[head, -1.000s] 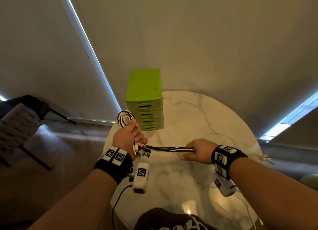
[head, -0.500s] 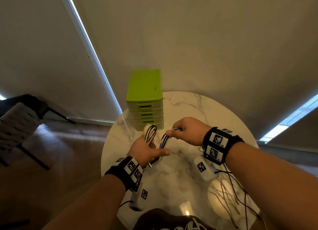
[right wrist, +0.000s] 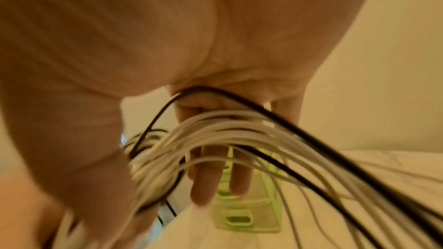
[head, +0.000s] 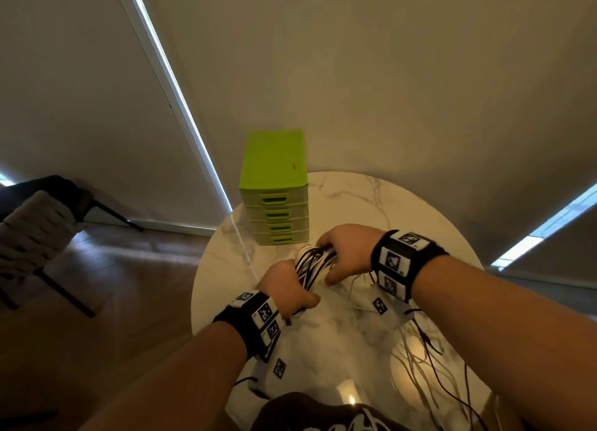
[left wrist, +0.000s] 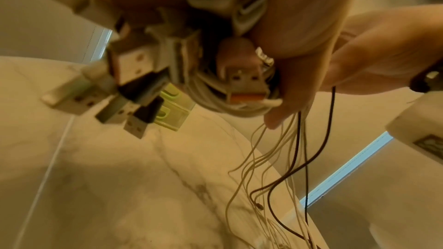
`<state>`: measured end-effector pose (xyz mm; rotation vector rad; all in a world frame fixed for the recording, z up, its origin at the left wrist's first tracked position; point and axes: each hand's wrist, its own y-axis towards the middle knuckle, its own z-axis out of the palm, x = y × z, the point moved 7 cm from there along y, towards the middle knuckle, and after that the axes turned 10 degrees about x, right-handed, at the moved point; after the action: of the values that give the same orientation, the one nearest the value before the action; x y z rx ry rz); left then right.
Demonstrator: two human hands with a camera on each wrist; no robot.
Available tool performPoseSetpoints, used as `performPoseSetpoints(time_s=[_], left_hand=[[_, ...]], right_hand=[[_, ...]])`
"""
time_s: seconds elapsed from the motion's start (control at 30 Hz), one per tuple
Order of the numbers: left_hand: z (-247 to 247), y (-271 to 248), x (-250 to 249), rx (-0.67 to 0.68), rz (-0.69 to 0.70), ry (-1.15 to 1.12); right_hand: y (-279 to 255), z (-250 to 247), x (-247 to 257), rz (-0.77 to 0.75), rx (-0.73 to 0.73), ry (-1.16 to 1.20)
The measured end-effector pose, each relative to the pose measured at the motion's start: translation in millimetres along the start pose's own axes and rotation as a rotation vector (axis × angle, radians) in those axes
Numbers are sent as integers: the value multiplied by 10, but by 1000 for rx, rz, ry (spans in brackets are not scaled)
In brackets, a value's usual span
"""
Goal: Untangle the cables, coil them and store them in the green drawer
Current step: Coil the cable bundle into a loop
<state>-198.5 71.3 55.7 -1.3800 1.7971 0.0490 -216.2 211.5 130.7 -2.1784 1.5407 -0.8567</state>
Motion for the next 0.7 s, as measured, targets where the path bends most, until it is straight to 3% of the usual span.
performPoseSetpoints(time_s=[0.13, 0.2, 0.3, 0.47, 0.6, 0.7], left_hand=[[-30, 54, 59, 4, -48, 91], [-48, 65, 77, 2, -43, 86], [-59, 49, 67, 12, -3, 83], [-155, 12, 132, -5, -52, 73], [-92, 40, 117, 36, -61, 112], [-90, 28, 124, 40, -56, 95]], right_hand=[[66, 32, 51, -13, -183, -223], [73, 95, 80, -35, -222, -167], [133, 268, 69, -13, -138, -9], [142, 514, -135, 238, 19, -164], [215, 383, 97, 81, -180, -237], [214, 508, 0, 111, -78, -24]])
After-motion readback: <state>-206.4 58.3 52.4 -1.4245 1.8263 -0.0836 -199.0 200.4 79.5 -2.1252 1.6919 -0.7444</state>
